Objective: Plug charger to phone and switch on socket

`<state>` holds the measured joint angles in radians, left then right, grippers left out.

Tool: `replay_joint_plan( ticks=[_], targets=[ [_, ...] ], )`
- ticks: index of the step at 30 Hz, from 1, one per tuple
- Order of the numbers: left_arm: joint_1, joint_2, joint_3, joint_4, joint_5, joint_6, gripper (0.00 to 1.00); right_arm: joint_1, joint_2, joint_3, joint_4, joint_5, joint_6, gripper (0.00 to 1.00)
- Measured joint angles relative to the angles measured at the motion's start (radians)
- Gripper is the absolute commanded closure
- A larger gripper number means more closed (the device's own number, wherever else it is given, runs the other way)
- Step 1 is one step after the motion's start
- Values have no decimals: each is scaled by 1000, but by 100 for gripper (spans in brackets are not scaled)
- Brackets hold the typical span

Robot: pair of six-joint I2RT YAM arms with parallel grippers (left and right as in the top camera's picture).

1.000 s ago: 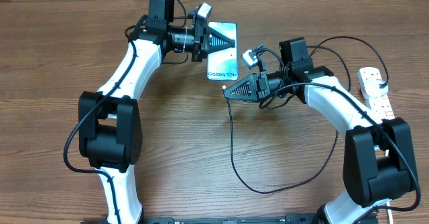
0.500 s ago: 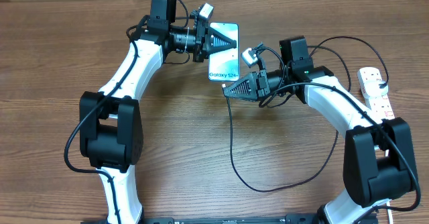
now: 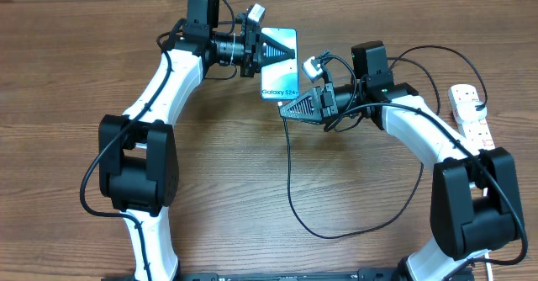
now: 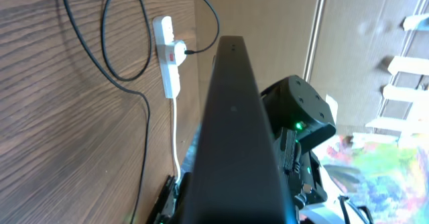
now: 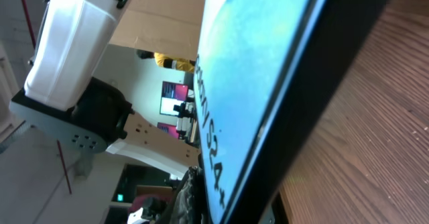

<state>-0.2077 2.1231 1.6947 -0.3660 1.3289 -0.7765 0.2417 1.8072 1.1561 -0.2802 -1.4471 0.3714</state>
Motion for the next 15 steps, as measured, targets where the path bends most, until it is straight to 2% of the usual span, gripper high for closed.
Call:
replay_joint_plan(
  ticks=[15],
  targets=[
    [0, 0, 0, 10, -13, -41, 96, 0, 0, 0, 21, 21, 34, 96]
  ],
)
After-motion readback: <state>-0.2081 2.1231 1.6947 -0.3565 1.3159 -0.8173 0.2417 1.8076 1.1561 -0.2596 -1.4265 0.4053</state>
